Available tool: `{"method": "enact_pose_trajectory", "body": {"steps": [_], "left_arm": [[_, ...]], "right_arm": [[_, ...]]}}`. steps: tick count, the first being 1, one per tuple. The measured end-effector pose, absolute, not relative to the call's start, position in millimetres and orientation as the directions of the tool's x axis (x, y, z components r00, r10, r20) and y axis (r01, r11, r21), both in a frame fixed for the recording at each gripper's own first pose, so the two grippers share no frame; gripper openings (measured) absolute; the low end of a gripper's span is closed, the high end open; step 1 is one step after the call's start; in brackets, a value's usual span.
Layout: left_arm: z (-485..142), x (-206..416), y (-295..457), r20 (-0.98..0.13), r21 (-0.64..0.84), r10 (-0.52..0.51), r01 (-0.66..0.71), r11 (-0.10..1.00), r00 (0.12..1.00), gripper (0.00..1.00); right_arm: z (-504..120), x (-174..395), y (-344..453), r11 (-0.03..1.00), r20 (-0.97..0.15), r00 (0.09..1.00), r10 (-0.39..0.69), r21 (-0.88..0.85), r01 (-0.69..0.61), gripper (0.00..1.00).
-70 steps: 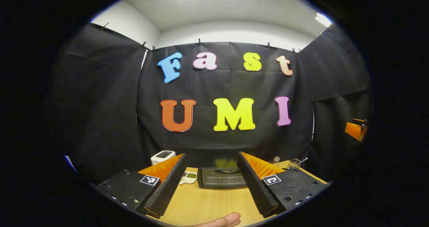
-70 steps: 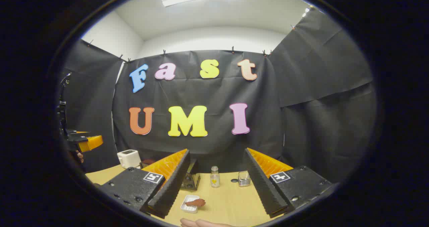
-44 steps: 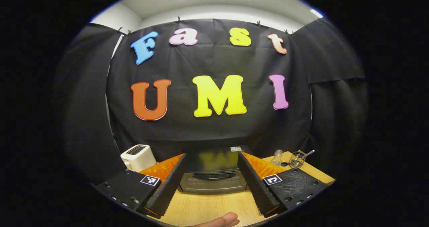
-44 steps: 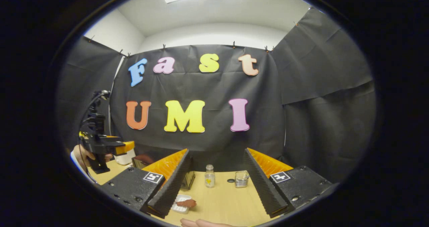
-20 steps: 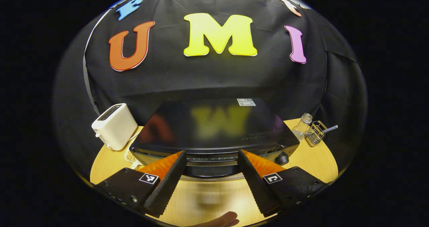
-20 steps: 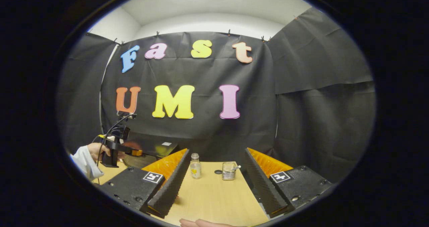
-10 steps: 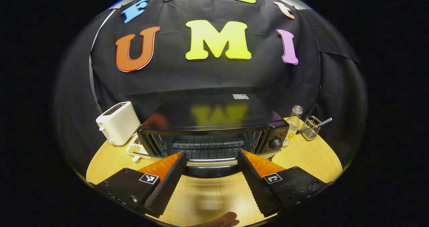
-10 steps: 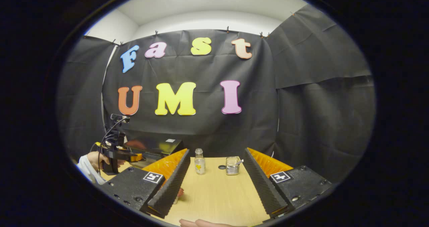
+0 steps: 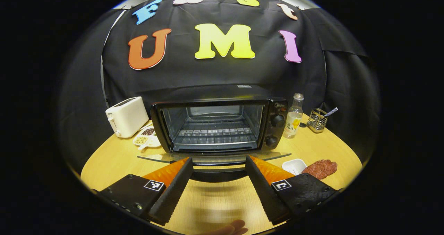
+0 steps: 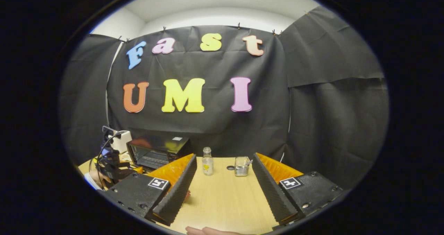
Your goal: Open the electric oven with the left hand, put the food in, and close the electric oven.
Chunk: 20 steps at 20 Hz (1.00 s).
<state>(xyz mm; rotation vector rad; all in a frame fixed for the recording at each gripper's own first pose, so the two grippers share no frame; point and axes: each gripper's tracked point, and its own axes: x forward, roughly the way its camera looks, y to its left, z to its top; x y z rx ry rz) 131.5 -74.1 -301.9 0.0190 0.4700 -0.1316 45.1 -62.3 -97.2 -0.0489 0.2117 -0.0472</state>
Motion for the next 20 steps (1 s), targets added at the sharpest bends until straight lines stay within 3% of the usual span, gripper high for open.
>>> {"method": "enact_pose_trajectory", "body": {"steps": [8, 13, 20], "left_arm": [[-341, 107, -76, -0.5, -0.015, -0.12, 0.13, 0.991, 0.858, 0.96], [-389, 90, -77, -0.601, -0.044, -0.117, 0.113, 0.993, 0.791, 0.95], [-374, 89, -69, -0.555, -0.019, -0.112, 0.123, 0.992, 0.824, 0.95]], "right_arm": [[-112, 46, -57, 0.998, -0.239, 0.97, -0.049, -0.059, 0.036, 1.0], [-128, 48, -44, 0.998, -0.28, 0.96, -0.009, -0.057, -0.007, 1.0], [-164, 64, -27, 0.997, -0.388, 0.918, 0.077, 0.003, -0.083, 1.0]]}}
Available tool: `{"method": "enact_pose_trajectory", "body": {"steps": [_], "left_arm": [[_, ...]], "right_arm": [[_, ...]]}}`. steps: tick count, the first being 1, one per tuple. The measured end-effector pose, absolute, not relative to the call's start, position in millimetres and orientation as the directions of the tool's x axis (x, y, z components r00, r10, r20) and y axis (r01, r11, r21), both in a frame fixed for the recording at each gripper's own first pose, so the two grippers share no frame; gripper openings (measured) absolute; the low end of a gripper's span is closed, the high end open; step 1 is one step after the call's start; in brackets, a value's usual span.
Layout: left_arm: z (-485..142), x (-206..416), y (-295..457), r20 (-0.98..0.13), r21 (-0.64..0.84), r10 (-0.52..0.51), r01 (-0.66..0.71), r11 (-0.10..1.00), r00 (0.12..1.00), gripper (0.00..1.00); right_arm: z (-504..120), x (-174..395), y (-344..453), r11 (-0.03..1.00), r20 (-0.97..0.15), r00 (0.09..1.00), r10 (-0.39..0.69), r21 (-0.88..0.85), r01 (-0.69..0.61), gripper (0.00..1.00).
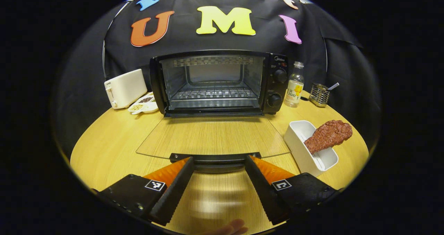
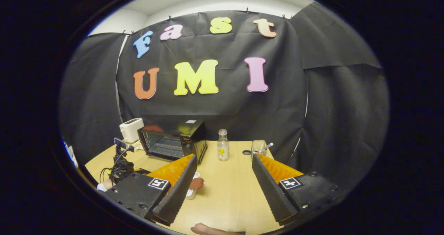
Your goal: Open the electric oven with the left hand, put the food in, and close the electric oven.
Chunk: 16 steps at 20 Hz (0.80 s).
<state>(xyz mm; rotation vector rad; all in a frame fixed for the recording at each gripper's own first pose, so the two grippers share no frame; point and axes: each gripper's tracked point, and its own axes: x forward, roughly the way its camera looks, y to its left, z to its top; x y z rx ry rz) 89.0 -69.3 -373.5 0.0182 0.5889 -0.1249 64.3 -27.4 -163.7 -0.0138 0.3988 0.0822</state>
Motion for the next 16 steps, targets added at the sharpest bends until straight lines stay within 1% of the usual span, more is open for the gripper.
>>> {"method": "enact_pose_trajectory", "body": {"steps": [5, 7, 10, 11, 12, 16], "left_arm": [[-300, 79, -52, -0.435, -0.052, -0.102, 0.088, 0.995, 0.895, 0.95], [-261, 76, -43, -0.369, -0.068, -0.092, 0.072, 0.995, 0.925, 0.95], [-206, 66, -27, -0.269, -0.039, -0.064, 0.055, 0.998, 0.961, 0.95], [-188, 61, -21, -0.231, -0.026, -0.048, 0.043, 0.999, 0.972, 0.95], [-171, 56, -17, -0.2, -0.025, -0.035, 0.031, 0.999, 0.979, 0.95], [-118, 28, -3, -0.118, -0.051, -0.016, 0.01, 0.999, 0.993, 0.95]], "right_arm": [[-212, 96, -28, 0.994, -0.506, 0.855, 0.11, 0.045, -0.101, 1.0], [-242, 109, -21, 0.989, -0.578, 0.802, 0.149, 0.076, -0.129, 1.0], [-287, 124, -3, 0.971, -0.68, 0.694, 0.237, 0.171, -0.165, 1.0], [-301, 129, 4, 0.962, -0.704, 0.657, 0.271, 0.211, -0.17, 0.9], [-313, 130, 10, 0.951, -0.722, 0.62, 0.307, 0.256, -0.172, 0.95], [-349, 129, 23, 0.908, -0.765, 0.499, 0.407, 0.4, -0.128, 0.85]]}}
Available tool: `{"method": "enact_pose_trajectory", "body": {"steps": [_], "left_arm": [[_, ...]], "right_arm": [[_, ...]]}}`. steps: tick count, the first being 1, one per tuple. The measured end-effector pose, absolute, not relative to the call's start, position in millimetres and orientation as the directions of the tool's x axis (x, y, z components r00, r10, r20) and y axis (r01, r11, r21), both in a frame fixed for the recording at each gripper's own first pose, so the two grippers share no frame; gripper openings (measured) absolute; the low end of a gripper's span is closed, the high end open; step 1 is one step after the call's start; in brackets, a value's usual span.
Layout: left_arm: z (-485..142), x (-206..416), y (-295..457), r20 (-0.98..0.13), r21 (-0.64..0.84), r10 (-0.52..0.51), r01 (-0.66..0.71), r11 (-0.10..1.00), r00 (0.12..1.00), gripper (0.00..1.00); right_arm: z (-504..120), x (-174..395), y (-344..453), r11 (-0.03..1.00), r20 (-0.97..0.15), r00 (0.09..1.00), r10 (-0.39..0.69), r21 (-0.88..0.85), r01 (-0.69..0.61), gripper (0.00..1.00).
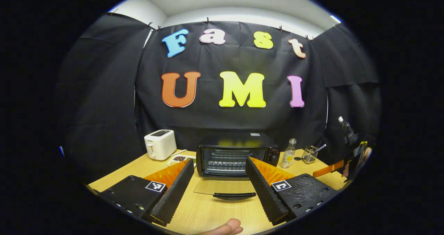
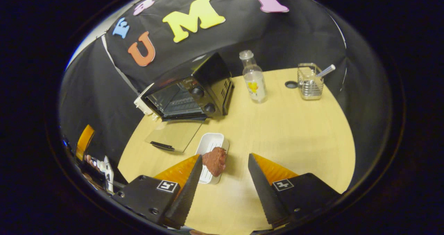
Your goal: Open the electric oven with the left hand, put the food in, and close the electric oven.
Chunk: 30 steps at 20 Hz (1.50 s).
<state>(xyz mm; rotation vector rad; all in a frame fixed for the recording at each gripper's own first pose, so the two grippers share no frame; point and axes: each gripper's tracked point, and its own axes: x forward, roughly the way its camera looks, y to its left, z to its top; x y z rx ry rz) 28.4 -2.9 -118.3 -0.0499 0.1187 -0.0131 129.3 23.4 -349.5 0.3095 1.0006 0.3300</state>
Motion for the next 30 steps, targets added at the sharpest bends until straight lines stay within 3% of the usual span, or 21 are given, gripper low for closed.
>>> {"method": "enact_pose_trajectory", "body": {"steps": [2, 4, 7, 14, 21, 30], "left_arm": [[-98, 14, 5, -0.088, -0.035, -0.017, 0.014, 0.999, 0.996, 0.95], [-91, 2, 19, -0.084, -0.032, 0.025, -0.028, 0.999, 0.996, 0.95], [-85, -11, 24, -0.078, -0.069, 0.033, -0.039, 0.997, 0.996, 0.94], [-85, -33, 30, -0.068, -0.059, 0.005, -0.009, 0.998, 0.998, 0.94], [-87, -48, 30, -0.048, -0.019, -0.04, 0.039, 0.999, 0.998, 0.94], [-101, -65, 51, -0.066, 0.03, -0.036, 0.038, 0.999, 0.997, 0.94]], "right_arm": [[-358, 131, 31, 0.88, -0.759, 0.465, 0.456, 0.461, -0.109, 0.8], [-367, 126, 44, 0.847, -0.755, 0.413, 0.51, 0.523, -0.092, 0.65], [-384, 118, 55, 0.8, -0.748, 0.357, 0.559, 0.601, 0.007, 0.12], [-328, 112, 50, 0.883, -0.739, 0.493, 0.458, 0.442, -0.158, 0.1], [-272, 115, 76, 0.933, -0.661, 0.68, 0.316, 0.087, -0.349, 0.07], [-267, 146, 176, 0.894, -0.593, 0.745, 0.305, -0.092, -0.439, 0.07]]}}
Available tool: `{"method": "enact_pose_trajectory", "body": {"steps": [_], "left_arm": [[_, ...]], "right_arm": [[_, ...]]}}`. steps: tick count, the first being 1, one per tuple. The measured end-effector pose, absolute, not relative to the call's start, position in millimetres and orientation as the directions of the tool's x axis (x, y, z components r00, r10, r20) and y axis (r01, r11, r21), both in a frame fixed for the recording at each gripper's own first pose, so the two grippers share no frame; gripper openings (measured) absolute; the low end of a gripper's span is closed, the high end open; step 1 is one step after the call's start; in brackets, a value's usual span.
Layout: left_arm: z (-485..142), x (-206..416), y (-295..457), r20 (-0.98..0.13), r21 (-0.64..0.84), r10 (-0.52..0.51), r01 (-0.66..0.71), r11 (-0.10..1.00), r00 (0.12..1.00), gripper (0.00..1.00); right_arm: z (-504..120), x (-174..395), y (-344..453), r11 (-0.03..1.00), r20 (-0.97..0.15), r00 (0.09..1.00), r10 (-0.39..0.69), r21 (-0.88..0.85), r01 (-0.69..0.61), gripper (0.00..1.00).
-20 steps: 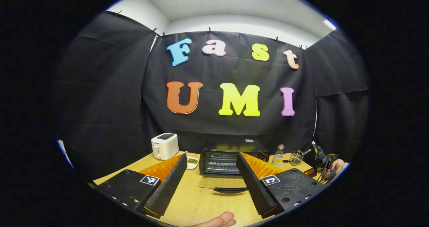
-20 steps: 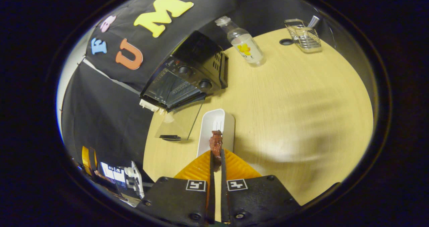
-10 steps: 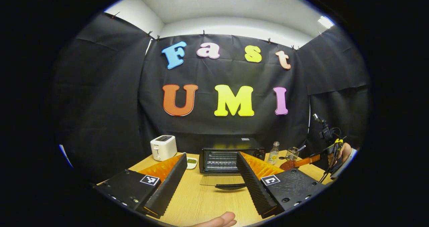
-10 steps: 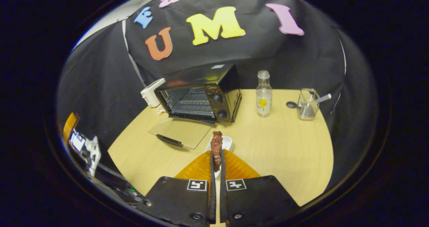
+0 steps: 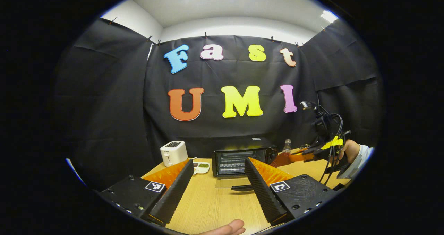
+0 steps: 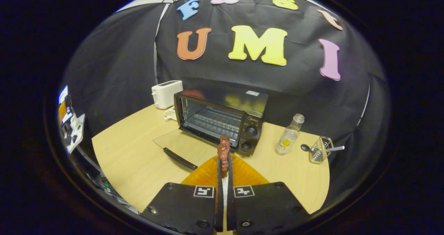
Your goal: Open the electric oven with the left hand, put the food in, and close the electric oven.
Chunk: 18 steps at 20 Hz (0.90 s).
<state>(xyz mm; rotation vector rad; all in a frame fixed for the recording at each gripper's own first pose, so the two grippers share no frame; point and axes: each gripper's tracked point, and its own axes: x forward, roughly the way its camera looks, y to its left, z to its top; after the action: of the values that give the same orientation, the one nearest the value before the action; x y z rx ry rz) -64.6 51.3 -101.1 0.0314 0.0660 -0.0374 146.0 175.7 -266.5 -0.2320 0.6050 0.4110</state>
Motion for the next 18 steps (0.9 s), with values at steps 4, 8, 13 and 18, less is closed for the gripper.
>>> {"method": "enact_pose_trajectory", "body": {"steps": [4, 8, 13, 18], "left_arm": [[-107, -65, 73, -0.08, 0.05, -0.003, 0.007, 0.999, 0.997, 0.94], [-109, -66, 87, -0.084, 0.042, 0.021, -0.017, 0.999, 0.996, 0.95], [-125, -65, 102, -0.113, 0.038, 0.032, -0.028, 0.999, 0.993, 0.95], [-126, -67, 119, -0.113, 0.004, 0.05, -0.05, 0.999, 0.992, 0.95]], "right_arm": [[-271, 176, 226, 0.89, -0.502, 0.806, 0.314, -0.141, -0.435, 0.07], [-291, 197, 278, 0.903, -0.451, 0.825, 0.341, -0.085, -0.42, 0.07], [-302, 238, 307, 0.95, -0.363, 0.884, 0.295, 0.014, -0.311, 0.07], [-332, 260, 318, 0.938, -0.39, 0.881, 0.267, 0.314, -0.146, 0.07]]}}
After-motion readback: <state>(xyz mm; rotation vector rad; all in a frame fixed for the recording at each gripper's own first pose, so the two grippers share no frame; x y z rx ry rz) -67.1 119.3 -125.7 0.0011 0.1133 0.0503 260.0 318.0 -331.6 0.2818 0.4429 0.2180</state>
